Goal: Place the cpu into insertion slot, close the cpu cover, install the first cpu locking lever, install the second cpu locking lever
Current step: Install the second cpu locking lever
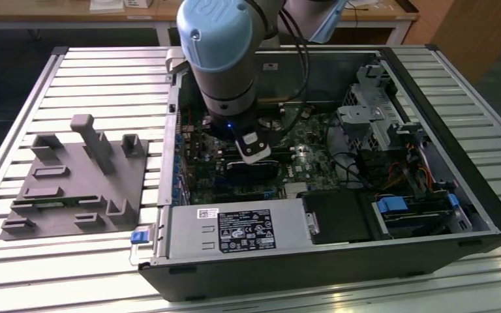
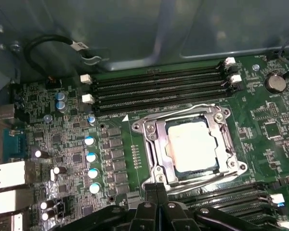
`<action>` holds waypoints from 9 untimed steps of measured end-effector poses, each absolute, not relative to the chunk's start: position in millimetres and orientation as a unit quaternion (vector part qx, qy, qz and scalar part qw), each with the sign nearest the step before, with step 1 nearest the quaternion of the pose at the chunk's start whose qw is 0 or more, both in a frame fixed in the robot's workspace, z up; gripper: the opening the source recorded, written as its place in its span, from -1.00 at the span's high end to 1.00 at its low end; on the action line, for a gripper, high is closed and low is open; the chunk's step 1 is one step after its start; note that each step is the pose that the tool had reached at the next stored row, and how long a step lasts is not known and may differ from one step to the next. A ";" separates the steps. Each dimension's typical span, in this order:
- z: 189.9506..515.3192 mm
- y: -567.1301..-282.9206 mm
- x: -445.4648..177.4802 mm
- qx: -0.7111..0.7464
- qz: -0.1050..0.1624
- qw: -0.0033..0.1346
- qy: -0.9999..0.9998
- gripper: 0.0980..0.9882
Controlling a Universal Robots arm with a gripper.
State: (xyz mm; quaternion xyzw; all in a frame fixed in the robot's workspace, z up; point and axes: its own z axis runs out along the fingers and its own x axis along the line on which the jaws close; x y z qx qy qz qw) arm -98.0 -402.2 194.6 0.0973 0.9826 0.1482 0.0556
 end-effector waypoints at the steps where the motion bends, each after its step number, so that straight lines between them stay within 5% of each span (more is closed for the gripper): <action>1: 194.2 -402.2 -98.3 0.097 0.150 0.055 0.982 0.98; 9: 189.4 -402.1 -99.9 0.098 0.156 0.055 0.981 0.98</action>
